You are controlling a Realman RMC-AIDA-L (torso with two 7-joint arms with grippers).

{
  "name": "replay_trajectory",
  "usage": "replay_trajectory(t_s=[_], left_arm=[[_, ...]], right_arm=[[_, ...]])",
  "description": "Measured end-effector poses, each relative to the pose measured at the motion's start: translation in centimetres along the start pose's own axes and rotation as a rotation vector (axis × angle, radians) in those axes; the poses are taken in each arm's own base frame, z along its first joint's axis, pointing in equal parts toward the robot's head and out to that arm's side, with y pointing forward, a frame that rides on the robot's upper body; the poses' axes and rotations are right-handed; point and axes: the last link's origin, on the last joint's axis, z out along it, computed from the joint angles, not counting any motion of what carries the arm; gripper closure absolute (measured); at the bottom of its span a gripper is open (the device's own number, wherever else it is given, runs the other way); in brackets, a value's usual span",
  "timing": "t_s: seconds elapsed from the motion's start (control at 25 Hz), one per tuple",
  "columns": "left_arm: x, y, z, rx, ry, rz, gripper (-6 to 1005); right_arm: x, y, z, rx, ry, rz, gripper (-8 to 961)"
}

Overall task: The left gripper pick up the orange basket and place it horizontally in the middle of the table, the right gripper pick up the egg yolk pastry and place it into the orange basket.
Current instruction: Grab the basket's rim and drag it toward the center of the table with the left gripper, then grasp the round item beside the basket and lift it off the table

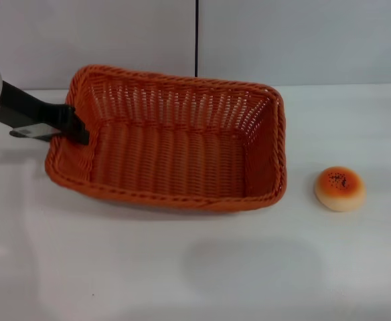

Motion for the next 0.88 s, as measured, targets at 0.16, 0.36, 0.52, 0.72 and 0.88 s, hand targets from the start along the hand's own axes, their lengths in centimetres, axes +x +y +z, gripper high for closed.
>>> replay_trajectory(t_s=[0.16, 0.36, 0.52, 0.72, 0.88], left_arm=[[-0.1, -0.3, -0.2, 0.011, -0.006, -0.003, 751], [-0.2, -1.3, -0.9, 0.019, 0.022, 0.006, 482], [0.3, -2.1, -2.3, 0.009, 0.098, 0.008, 327], [0.8, -3.6, -5.8, -0.021, 0.362, 0.096, 205], [-0.3, -5.1, -6.4, -0.094, 0.588, 0.181, 200]], right_arm=[[0.1, 0.3, 0.0, -0.004, -0.003, 0.002, 282], [0.2, 0.7, -0.3, -0.014, -0.001, -0.004, 283], [0.7, 1.4, -0.6, -0.079, 0.04, -0.014, 283], [0.3, 1.7, -0.8, -0.216, 0.167, 0.054, 283], [-0.3, 2.4, -0.6, -0.333, 0.4, 0.068, 284]])
